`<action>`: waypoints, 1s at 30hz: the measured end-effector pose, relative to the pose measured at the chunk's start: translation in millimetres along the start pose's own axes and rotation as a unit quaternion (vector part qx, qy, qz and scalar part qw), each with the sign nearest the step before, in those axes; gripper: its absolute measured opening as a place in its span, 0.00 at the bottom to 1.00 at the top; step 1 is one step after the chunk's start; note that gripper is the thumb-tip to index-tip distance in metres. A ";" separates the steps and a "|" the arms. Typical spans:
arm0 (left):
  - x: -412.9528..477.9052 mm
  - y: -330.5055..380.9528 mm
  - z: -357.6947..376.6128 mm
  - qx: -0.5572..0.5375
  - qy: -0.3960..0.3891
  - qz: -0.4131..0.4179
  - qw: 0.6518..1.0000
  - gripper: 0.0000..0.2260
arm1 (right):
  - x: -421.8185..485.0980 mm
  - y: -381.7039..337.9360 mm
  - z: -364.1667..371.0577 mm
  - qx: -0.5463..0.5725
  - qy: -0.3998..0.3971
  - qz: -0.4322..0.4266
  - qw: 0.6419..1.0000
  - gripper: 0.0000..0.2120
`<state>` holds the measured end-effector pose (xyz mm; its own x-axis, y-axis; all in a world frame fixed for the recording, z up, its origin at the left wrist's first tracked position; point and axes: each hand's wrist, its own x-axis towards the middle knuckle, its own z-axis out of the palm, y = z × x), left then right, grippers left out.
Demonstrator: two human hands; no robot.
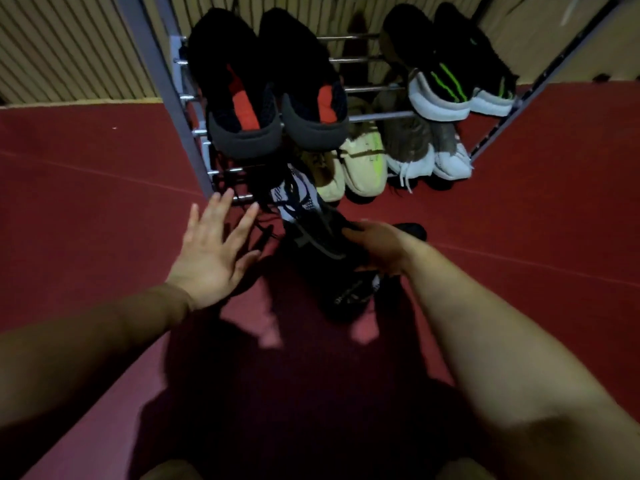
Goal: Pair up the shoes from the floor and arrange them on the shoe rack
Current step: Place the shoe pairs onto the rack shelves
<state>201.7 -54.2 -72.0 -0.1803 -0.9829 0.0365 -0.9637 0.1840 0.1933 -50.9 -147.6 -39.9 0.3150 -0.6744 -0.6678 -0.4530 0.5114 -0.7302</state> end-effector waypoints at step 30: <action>48.5 121.3 74.6 0.055 -0.303 0.148 0.940 0.40 | -56.5 114.1 5.9 -0.127 0.197 0.207 0.950 0.45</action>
<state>61.4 -79.6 -119.9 -0.4910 -0.7140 -0.4991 -0.8618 0.4818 0.1584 -115.4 -48.0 -86.3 -0.2478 -0.6154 -0.7483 -0.6718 0.6657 -0.3250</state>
